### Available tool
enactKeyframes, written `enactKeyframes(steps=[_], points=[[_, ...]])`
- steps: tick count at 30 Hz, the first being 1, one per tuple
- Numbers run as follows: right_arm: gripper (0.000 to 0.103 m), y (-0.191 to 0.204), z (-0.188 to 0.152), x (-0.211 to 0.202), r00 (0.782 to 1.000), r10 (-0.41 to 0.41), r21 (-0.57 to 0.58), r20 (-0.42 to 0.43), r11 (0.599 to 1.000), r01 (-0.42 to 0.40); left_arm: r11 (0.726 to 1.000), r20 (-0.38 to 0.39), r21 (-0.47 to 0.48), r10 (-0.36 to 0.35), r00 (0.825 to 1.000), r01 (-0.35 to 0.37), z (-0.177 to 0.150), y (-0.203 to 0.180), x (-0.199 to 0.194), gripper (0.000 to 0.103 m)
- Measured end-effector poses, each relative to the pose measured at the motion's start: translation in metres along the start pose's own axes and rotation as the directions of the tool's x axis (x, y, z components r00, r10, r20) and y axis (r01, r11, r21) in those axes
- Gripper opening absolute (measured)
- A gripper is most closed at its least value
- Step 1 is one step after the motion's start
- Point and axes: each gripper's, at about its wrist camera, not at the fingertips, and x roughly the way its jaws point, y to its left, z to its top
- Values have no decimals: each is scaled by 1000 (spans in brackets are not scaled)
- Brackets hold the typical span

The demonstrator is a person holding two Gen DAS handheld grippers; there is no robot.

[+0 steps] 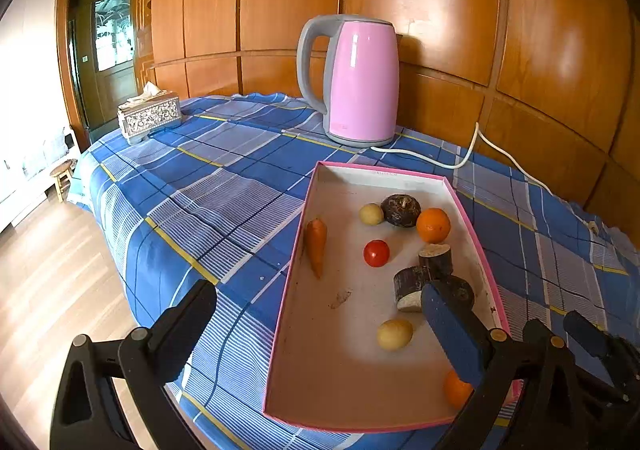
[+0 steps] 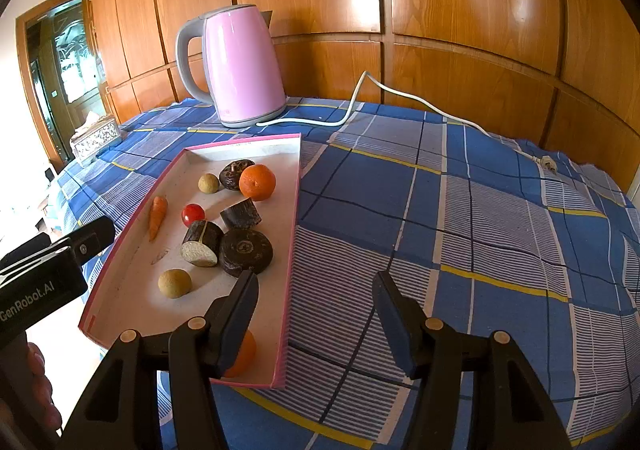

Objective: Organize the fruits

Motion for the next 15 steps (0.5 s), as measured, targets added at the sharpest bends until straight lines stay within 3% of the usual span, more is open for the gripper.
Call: enactKeyframes(steps=[15], points=[[60, -2, 0, -1, 1000, 2, 9, 2, 1000, -2, 1000, -3, 9, -22, 1000, 22, -1, -3, -1, 103]])
